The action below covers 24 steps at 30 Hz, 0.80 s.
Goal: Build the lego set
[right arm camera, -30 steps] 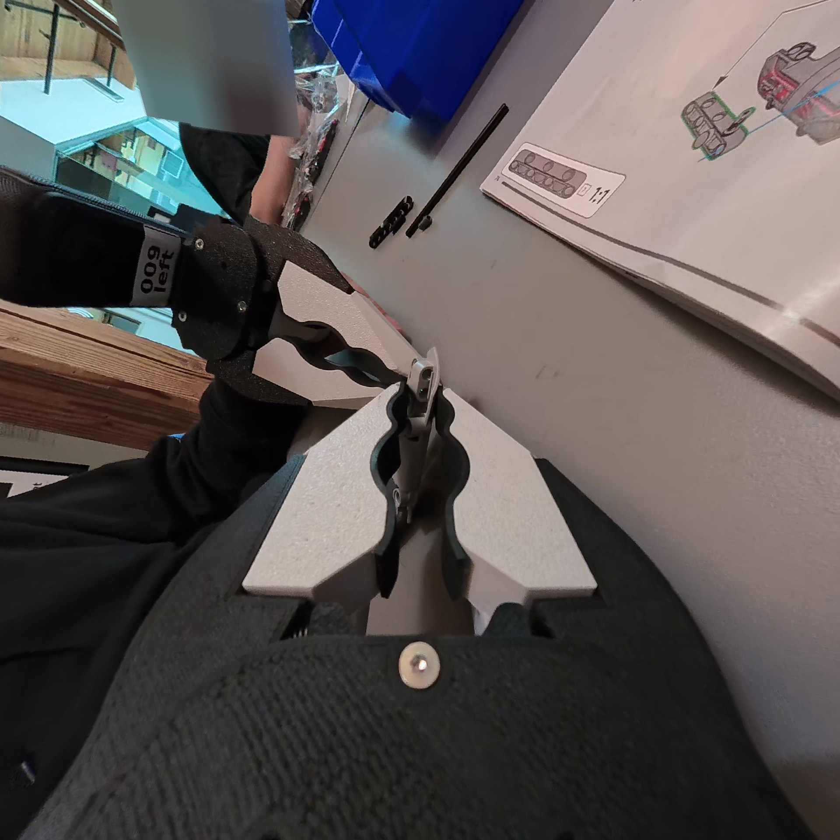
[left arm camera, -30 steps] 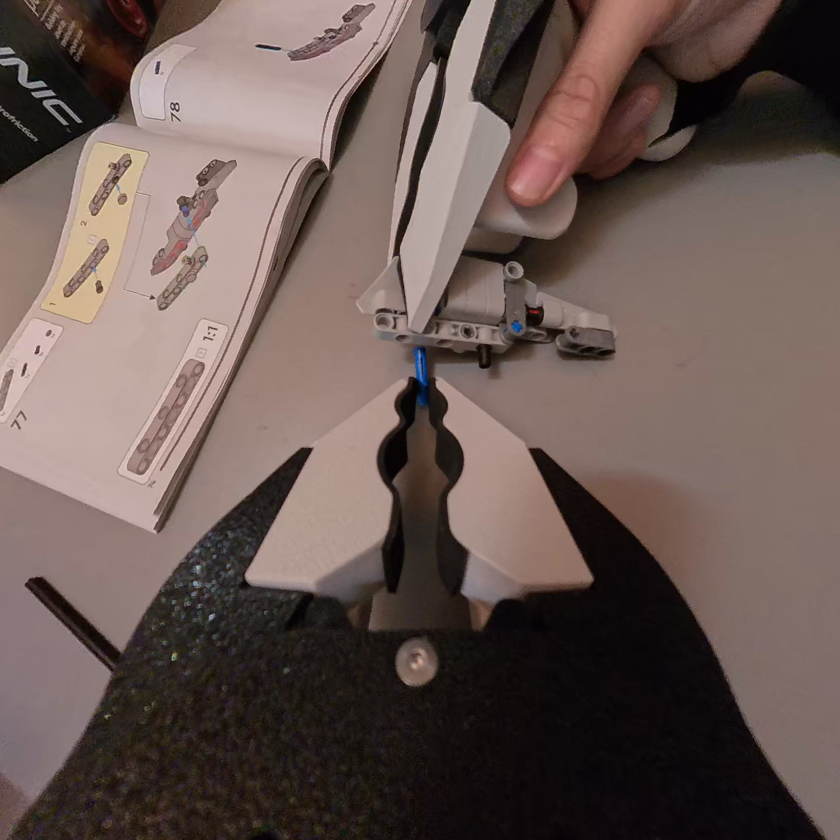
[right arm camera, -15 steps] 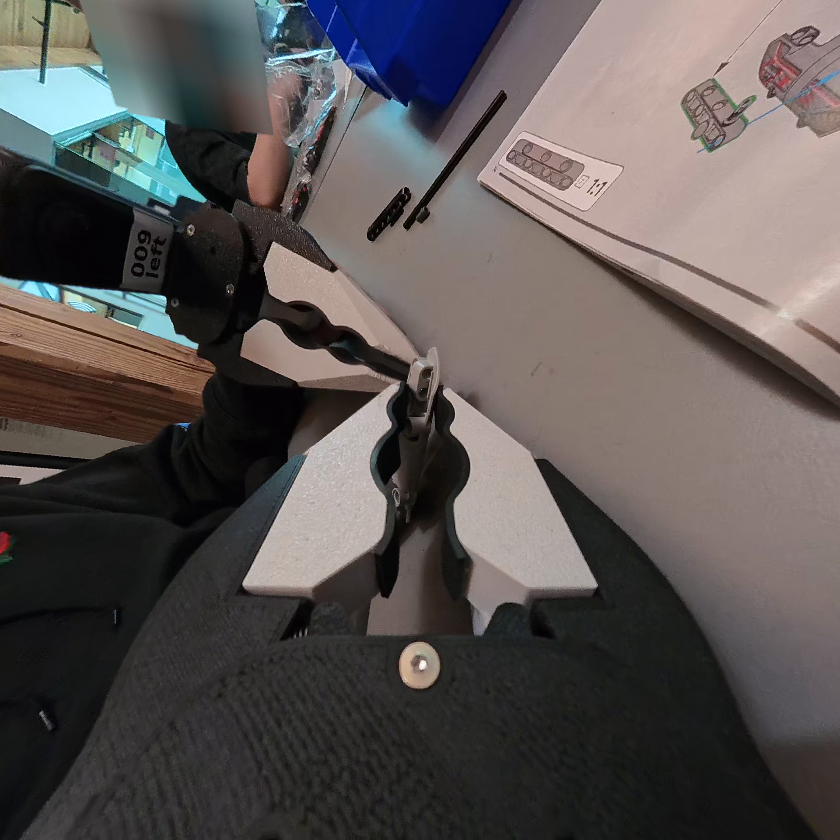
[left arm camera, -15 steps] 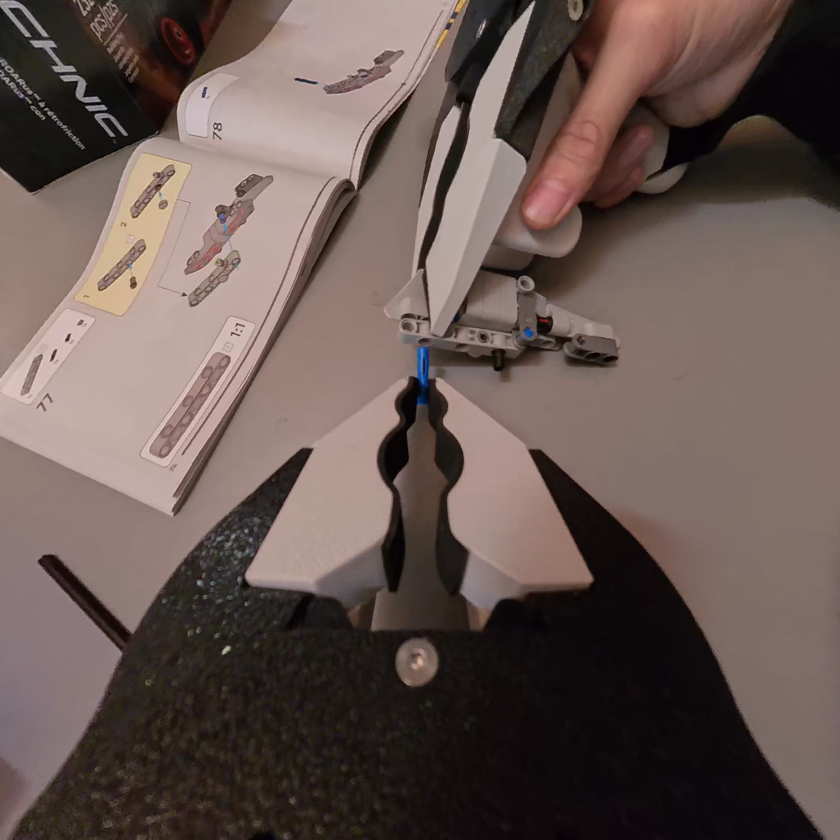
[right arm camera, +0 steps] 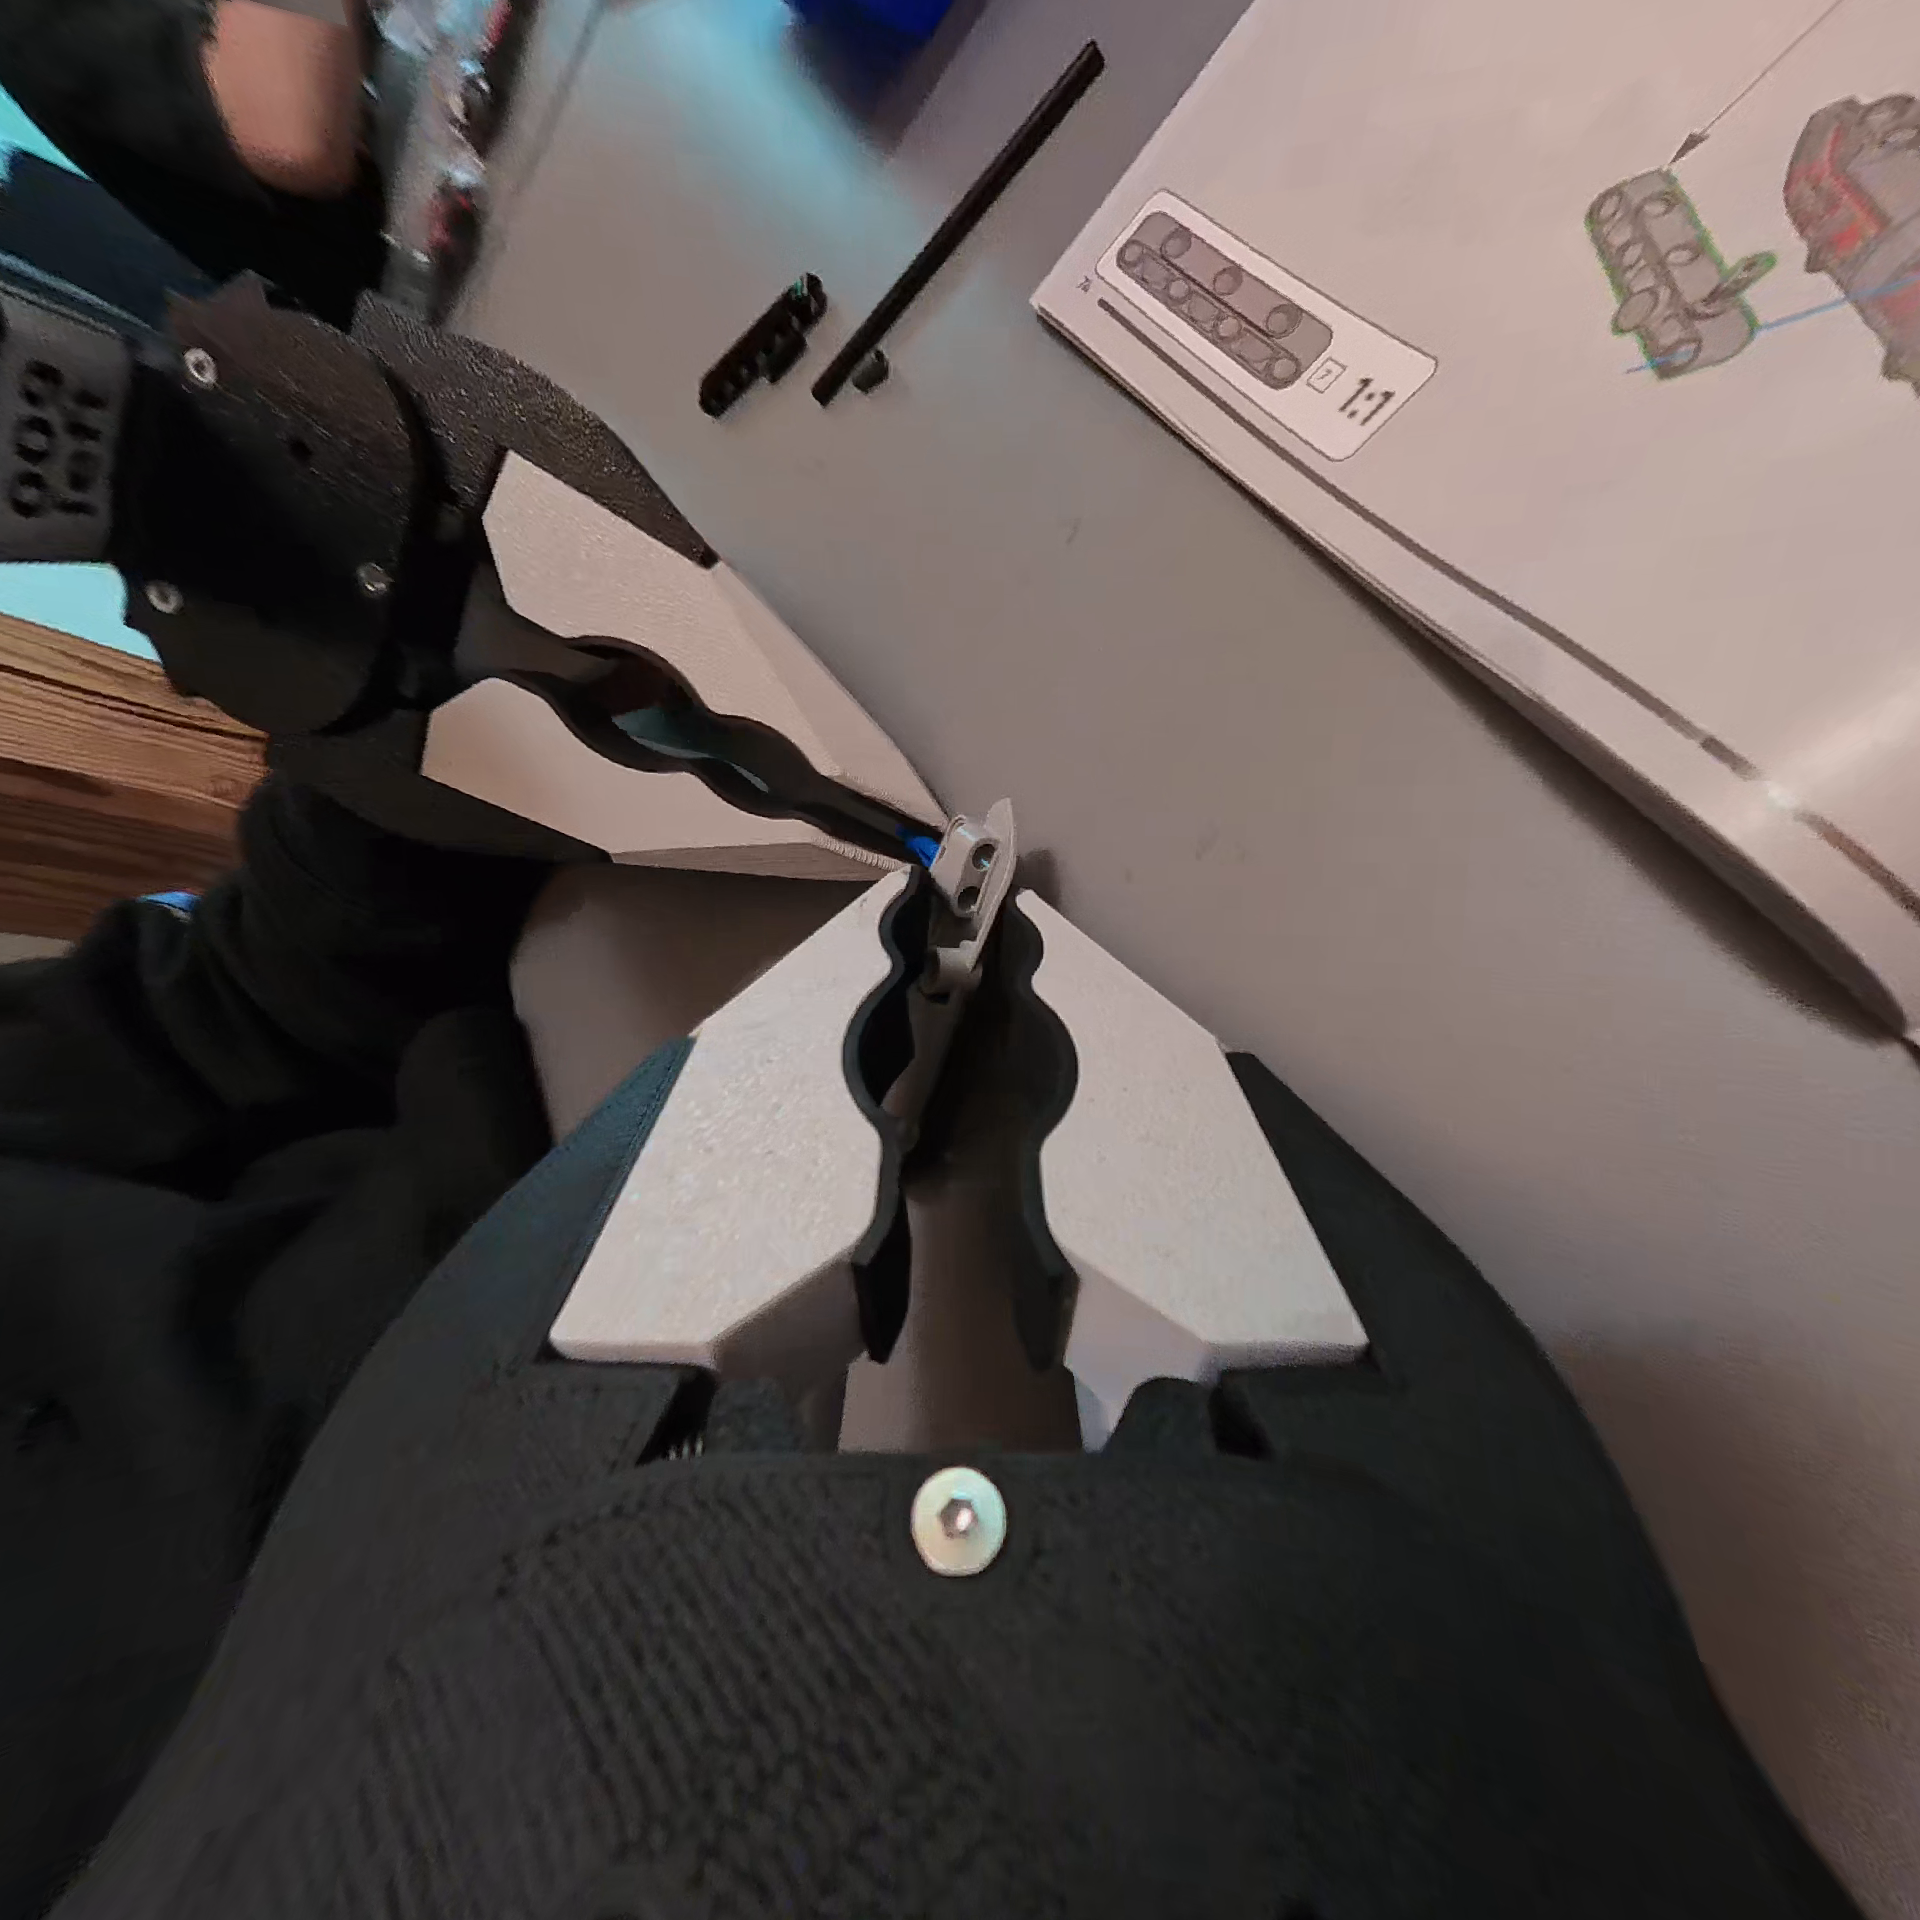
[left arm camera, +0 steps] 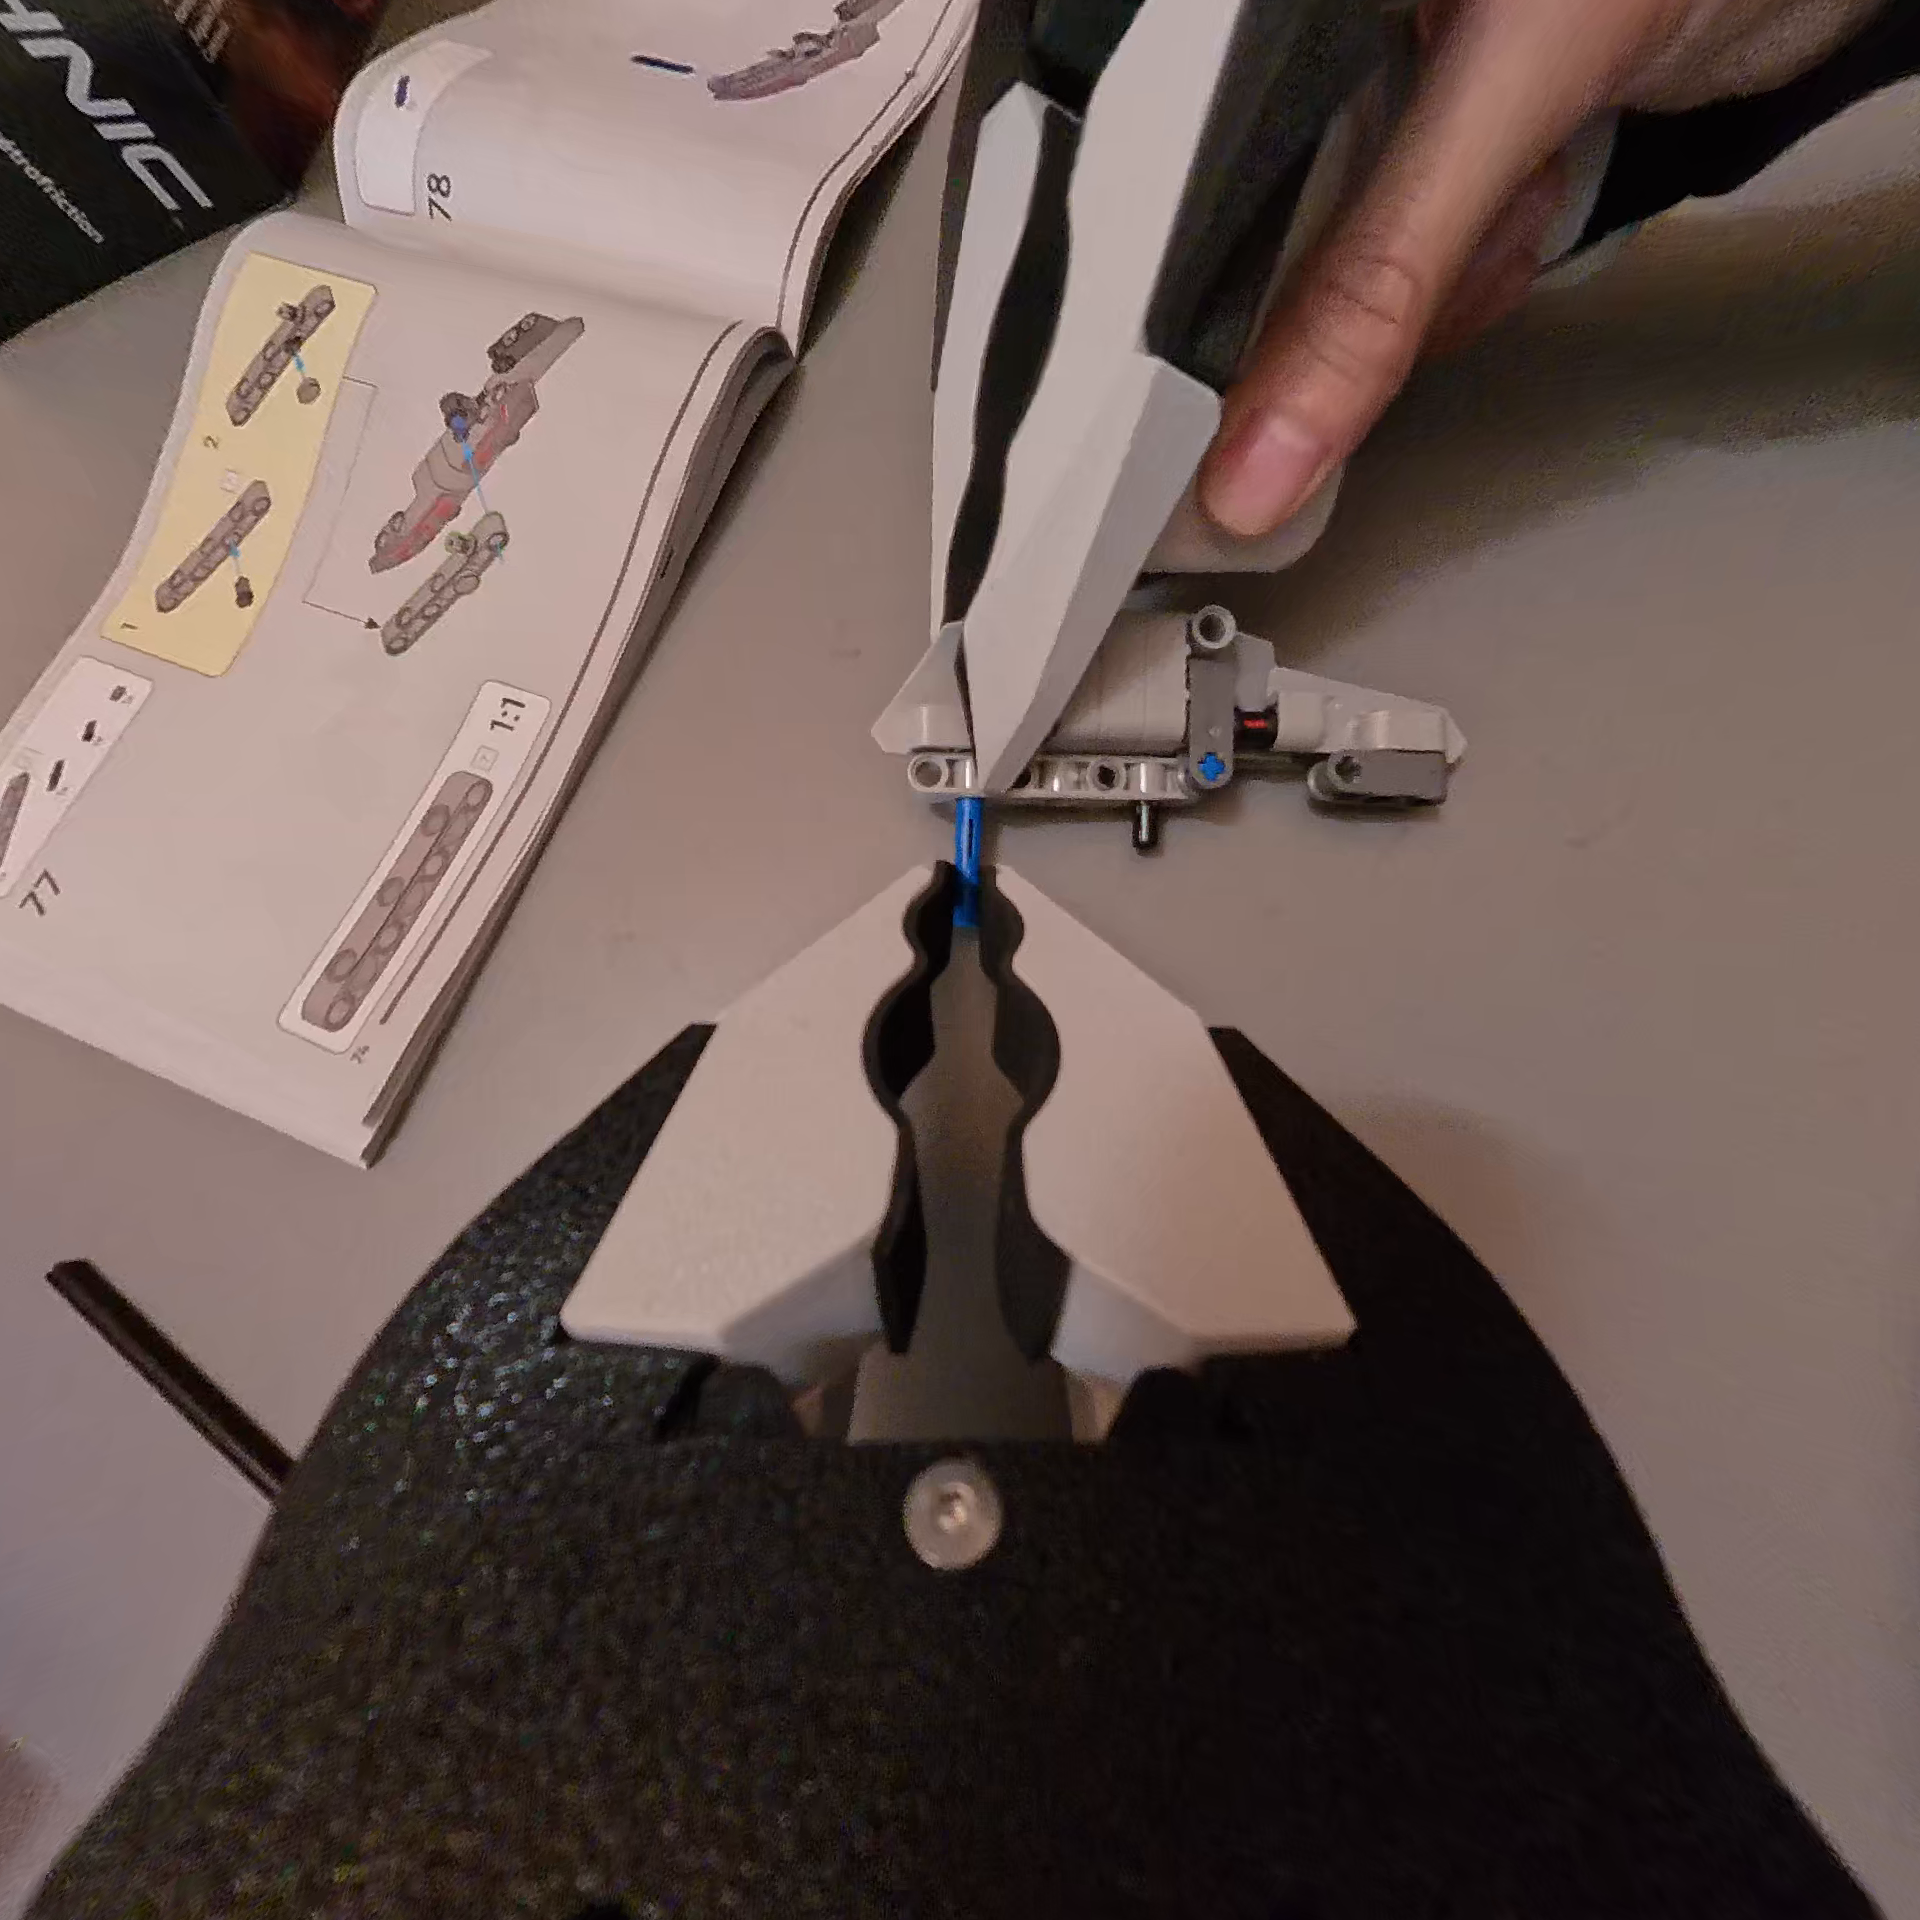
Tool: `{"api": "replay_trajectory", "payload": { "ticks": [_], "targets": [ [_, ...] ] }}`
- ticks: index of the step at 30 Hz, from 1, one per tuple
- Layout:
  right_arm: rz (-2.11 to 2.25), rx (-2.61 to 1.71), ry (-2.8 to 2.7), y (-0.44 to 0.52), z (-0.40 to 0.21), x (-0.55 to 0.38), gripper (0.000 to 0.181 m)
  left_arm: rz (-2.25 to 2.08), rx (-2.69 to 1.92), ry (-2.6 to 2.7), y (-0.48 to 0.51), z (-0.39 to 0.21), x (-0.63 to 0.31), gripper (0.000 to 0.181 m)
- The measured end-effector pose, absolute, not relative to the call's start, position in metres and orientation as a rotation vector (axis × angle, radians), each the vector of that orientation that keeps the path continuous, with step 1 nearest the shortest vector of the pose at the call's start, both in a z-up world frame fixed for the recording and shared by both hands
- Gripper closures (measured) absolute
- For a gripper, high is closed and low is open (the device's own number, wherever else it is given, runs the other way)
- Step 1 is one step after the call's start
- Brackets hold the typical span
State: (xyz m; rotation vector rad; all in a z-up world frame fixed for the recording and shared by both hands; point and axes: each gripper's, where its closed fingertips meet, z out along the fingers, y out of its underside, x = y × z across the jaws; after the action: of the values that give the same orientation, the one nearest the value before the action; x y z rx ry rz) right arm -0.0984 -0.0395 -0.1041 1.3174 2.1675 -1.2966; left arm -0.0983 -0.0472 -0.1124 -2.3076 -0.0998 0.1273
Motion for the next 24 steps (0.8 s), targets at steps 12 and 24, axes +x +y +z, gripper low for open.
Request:
{"api": "replay_trajectory", "payload": {
  "ticks": [12,24],
  "targets": [
    [-1.31,1.239,2.13,-0.0405,-0.104,-0.0999,0.171,0.141,-2.312,-0.089,-0.0471,-0.1125,-0.0978,0.18],
    [-1.421,1.204,2.058,-0.0434,-0.098,-0.1009,0.171,0.117,-2.301,-0.117,-0.0449,-0.1112,-0.098,0.18]
  ]
}}
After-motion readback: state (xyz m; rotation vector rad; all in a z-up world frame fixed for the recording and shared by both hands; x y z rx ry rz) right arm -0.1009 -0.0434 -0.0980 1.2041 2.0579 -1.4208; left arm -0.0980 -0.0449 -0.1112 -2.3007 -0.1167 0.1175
